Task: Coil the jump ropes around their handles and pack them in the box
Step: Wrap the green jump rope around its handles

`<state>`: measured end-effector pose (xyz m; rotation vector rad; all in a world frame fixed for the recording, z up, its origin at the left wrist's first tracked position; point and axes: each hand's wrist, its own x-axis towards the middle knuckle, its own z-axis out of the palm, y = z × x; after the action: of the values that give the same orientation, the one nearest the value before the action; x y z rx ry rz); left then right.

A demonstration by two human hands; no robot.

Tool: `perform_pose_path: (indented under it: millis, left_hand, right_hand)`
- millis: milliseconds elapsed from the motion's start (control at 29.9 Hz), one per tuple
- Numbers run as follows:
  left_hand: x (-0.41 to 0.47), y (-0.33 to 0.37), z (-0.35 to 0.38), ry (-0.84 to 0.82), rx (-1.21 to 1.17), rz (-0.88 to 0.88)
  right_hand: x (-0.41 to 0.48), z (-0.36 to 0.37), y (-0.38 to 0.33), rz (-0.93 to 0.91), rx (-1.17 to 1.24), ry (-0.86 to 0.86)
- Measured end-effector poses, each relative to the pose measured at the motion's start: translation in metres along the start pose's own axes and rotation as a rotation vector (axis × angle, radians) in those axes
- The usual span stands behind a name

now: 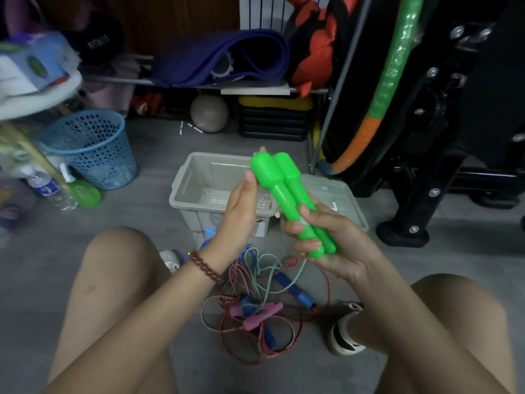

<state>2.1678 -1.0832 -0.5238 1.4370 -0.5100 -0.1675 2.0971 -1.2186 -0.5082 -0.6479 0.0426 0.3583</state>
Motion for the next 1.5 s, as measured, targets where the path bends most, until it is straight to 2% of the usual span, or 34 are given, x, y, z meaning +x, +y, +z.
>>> perform_pose_path:
  millis: [100, 167, 234, 301, 367, 434, 501, 701, 802, 868, 969, 1035, 1102, 1202, 1302, 1403, 1503]
  left_hand:
    - [0.004, 0.003, 0.005, 0.087, -0.168, -0.063]
    - [0.003, 0.007, 0.01, 0.138, -0.103, -0.125]
    - [0.001, 0.003, 0.015, 0.066, 0.009, -0.193]
    - [-0.001, -0.004, 0.014, -0.053, 0.161, -0.24]
    - [0.001, -0.006, 0.007, -0.173, 0.443, -0.236]
    - [0.001, 0.0, 0.002, -0.274, 0.863, -0.158]
    - [0.0, 0.007, 0.001, -0.331, 1.047, -0.074]
    - [-0.002, 0.007, -0.006, -0.506, 1.075, -0.099]
    - [-0.005, 0.004, -0.004, -0.532, 0.968, -0.173]
    - [-0.005, 0.003, -0.004, -0.544, 0.978, -0.193]
    - [-0.004, 0.005, -0.006, -0.52, 1.055, -0.123]
    - [-0.007, 0.009, -0.005, -0.488, 1.212, -0.028]
    - [-0.012, 0.013, -0.004, -0.454, 1.341, 0.061]
    - [-0.013, 0.026, -0.011, -0.378, 1.411, 0.145]
    - [-0.011, 0.041, -0.023, -0.259, 1.401, 0.247]
    - [-0.01, 0.046, -0.036, -0.169, 1.25, 0.425]
    - [-0.006, 0.041, -0.05, -0.126, 1.146, 0.419]
  right_hand:
    - [0.002, 0.005, 0.005, 0.034, 0.058, -0.075]
    - [0.004, 0.009, 0.009, 0.01, 0.054, -0.083]
    - [0.008, 0.013, 0.011, -0.052, 0.036, -0.045]
    - [0.011, 0.016, 0.011, -0.14, -0.062, 0.058]
    - [0.011, 0.015, 0.008, -0.23, -0.219, 0.186]
    - [0.01, 0.011, 0.007, -0.304, -0.391, 0.269]
    - [0.008, 0.009, 0.008, -0.34, -0.51, 0.303]
    - [0.007, 0.005, 0.016, -0.41, -0.786, 0.311]
    - [0.008, 0.006, 0.02, -0.398, -0.57, 0.283]
    - [0.008, 0.006, 0.023, -0.398, -0.572, 0.281]
    - [0.011, -0.003, 0.02, -0.513, -1.085, 0.39]
    - [0.013, -0.009, 0.017, -0.558, -1.408, 0.426]
    - [0.01, -0.014, 0.011, -0.504, -1.565, 0.468]
    - [0.006, -0.02, 0.006, -0.363, -1.798, 0.489]
    - [0.004, -0.021, 0.005, -0.22, -1.886, 0.465]
    - [0.002, -0.022, 0.005, -0.141, -1.907, 0.329]
    - [0.0, -0.02, 0.008, -0.061, -1.958, 0.191]
